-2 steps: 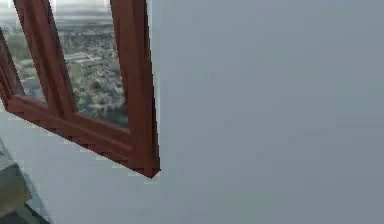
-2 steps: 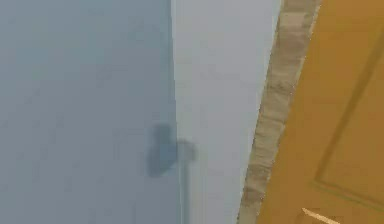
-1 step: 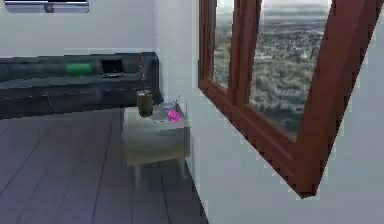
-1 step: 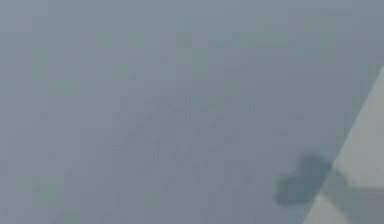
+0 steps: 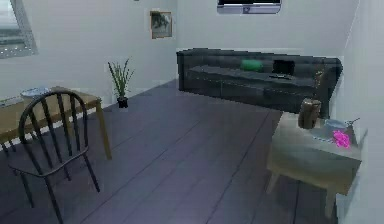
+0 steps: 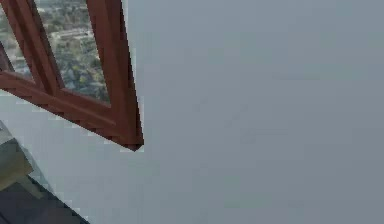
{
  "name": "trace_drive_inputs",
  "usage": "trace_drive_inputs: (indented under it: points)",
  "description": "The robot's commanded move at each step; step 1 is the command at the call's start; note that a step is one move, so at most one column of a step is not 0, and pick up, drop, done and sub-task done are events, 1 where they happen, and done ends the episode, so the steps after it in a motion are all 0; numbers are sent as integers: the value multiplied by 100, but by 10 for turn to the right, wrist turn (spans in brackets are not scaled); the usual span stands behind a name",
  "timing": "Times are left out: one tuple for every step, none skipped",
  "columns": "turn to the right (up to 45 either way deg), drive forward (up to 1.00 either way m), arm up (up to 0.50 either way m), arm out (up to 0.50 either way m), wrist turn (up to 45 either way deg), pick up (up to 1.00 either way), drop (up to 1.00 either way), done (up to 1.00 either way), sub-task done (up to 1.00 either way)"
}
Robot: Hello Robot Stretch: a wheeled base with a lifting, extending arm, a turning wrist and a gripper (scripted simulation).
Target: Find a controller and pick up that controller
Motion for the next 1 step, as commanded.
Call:
trace_drive_inputs:
  points:
    - [-90,0,0,0,0,0,0,0,0]
